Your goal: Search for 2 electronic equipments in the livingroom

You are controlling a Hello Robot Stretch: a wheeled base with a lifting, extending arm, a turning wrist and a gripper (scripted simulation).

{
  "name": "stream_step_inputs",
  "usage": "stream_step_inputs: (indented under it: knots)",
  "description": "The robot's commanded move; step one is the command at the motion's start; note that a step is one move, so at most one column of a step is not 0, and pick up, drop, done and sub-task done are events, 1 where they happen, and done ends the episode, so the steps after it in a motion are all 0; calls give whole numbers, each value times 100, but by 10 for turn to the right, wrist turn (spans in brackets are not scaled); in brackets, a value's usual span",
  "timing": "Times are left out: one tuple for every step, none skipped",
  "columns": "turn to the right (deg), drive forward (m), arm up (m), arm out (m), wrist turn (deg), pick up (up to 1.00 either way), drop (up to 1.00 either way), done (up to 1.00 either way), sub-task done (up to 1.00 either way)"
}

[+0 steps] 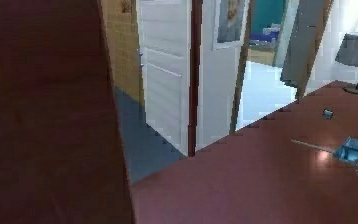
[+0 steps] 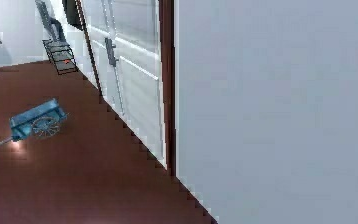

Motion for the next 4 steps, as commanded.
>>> stream_step_inputs:
  knots:
    - [450,0,0,0,0,0,0,0,0]
    - [150,0,0,0,0,0,0,0,0]
    - [0,100,0,0,0,0,0,0,0]
    - [30,0,0,0,0,0,0,0,0]
